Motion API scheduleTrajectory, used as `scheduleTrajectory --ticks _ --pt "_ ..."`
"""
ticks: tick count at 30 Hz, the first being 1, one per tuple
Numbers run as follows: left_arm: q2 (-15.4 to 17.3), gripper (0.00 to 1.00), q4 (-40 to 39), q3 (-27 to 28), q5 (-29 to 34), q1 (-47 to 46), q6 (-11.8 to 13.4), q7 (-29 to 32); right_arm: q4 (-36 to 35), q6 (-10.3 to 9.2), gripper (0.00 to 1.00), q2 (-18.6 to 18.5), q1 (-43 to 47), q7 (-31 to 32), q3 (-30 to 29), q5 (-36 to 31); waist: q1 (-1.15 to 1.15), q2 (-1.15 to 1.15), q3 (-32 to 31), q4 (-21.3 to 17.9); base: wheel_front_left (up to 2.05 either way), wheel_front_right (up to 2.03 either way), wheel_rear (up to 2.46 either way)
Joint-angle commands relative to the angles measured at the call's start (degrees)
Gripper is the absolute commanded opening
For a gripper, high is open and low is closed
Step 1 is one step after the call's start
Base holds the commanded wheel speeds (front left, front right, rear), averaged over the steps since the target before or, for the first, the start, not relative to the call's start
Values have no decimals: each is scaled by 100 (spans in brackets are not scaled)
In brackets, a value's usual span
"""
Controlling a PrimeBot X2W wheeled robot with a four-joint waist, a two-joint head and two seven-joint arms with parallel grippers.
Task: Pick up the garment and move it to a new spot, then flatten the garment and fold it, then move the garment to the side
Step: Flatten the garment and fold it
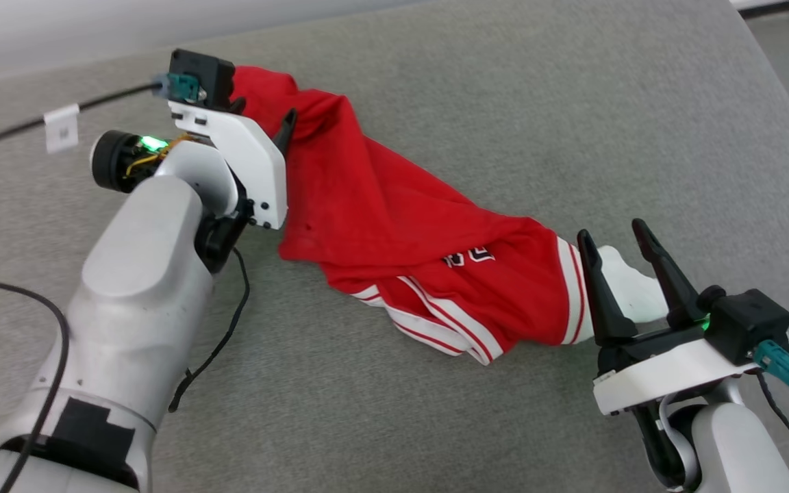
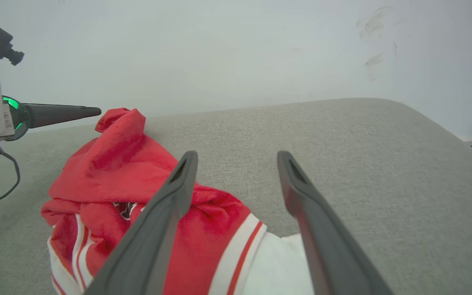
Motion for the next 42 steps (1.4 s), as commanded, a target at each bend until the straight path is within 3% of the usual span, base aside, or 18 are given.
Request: scheduleTrajectory --ticks 1,4,11,18,25,33,42 --pt "-50 100 -73 26 21 158 60 -312 -45 -2 100 -50 61 56 -44 -52 -1 0 -252 250 0 0 0" --pt "-103 100 -193 48 45 341 154 -747 -117 -2 100 -90 160 121 -114 -96 -1 0 -414 404 0 0 0" --pt "-205 100 -742 163 44 1206 629 -1804 -460 -2 100 -161 464 421 -341 -197 -1 0 -886 848 0 0 0" --pt "-199 100 -1569 166 -47 2356 1045 -1886 -811 -3 100 -144 796 679 -586 -256 -1 0 -1211 1095 0 0 0" --pt "-128 100 -2454 -150 -120 3228 1187 -1085 -1005 -3 100 -83 1017 830 -649 -244 -1 0 -1355 1050 0 0 0" --pt "-120 100 -3112 -685 -225 3090 941 282 -1108 -2 100 -24 1001 861 -585 -208 -1 0 -1067 735 0 0 0" --pt "-51 100 -2726 -911 -514 2620 562 1469 -899 -2 100 25 829 649 -453 -54 -1 0 -657 368 0 0 0"
